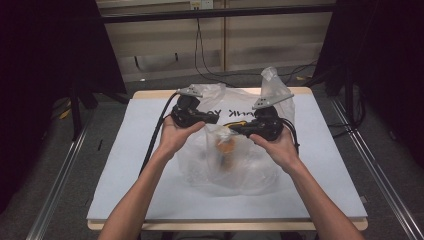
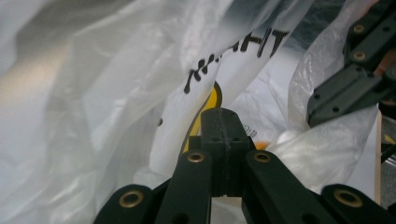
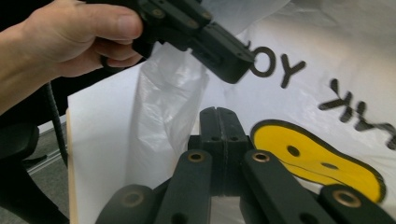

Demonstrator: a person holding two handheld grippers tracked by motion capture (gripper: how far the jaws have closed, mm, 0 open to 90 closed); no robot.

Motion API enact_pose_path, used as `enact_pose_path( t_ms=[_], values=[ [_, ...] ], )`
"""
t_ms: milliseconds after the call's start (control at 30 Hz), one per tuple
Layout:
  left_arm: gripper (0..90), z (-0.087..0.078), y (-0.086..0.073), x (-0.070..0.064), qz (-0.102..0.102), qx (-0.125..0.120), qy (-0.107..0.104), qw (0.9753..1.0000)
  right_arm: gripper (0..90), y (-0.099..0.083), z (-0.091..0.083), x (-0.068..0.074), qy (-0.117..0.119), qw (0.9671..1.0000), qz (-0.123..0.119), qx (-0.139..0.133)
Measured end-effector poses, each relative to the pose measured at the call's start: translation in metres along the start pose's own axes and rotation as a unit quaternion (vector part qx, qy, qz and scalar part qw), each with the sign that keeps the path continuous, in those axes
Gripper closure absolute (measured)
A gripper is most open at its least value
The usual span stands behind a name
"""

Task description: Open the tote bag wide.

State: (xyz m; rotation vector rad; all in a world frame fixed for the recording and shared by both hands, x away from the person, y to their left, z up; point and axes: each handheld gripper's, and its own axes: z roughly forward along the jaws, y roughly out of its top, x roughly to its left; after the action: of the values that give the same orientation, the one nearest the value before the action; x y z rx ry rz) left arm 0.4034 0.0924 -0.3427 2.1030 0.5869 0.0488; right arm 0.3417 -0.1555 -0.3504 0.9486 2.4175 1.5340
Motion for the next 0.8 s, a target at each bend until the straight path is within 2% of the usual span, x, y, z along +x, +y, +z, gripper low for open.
enact_pose_path(
  t_ms=[133,200,300,367,400,533,600,667,700,733,767,800],
  values=[
    [90.0,0.001,-0.01,-0.003,-0.001,0.013,0.006,0.9999,90.0,-0.008,-0.003,-0.001,0.0,1.0,0.006,0.001],
    [90.0,0.001,-0.017,-0.003,-0.009,0.015,0.009,0.9998,90.0,-0.011,-0.004,-0.001,0.001,1.0,0.007,0.0],
    [90.0,-0.001,-0.025,-0.004,-0.009,0.025,0.007,0.9996,90.0,-0.015,-0.005,-0.005,-0.01,0.9998,0.013,0.009],
    [90.0,-0.001,-0.028,-0.004,-0.011,0.02,0.003,0.9997,90.0,-0.016,-0.005,-0.006,-0.01,0.9998,0.015,0.011],
    [90.0,-0.002,-0.032,-0.006,-0.007,0.029,0.001,0.9996,90.0,-0.018,-0.004,-0.006,-0.012,0.9997,0.015,0.015],
    [90.0,-0.001,-0.039,-0.008,-0.009,0.037,0.003,0.9993,90.0,-0.022,-0.001,-0.007,-0.012,0.9996,0.015,0.019],
    [90.0,0.0,-0.05,-0.009,-0.012,0.035,-0.002,0.9993,90.0,-0.026,0.001,-0.007,-0.017,0.9994,0.017,0.024],
    [90.0,0.001,-0.055,-0.01,-0.013,0.037,-0.003,0.9992,90.0,-0.03,0.003,-0.009,-0.014,0.9992,0.019,0.031],
    [90.0,0.003,-0.064,-0.008,-0.016,0.045,-0.001,0.9988,90.0,-0.033,0.004,-0.01,-0.017,0.999,0.018,0.037],
    [90.0,0.003,-0.064,-0.008,-0.016,0.045,-0.001,0.9988,90.0,-0.033,0.004,-0.01,-0.017,0.999,0.018,0.037],
    [90.0,0.004,-0.071,-0.007,-0.015,0.058,-0.001,0.9982,90.0,-0.037,0.004,-0.011,-0.013,0.999,0.024,0.036],
    [90.0,0.006,-0.075,-0.007,-0.014,0.059,-0.002,0.9982,90.0,-0.039,0.005,-0.012,-0.012,0.999,0.024,0.037]
  ],
)
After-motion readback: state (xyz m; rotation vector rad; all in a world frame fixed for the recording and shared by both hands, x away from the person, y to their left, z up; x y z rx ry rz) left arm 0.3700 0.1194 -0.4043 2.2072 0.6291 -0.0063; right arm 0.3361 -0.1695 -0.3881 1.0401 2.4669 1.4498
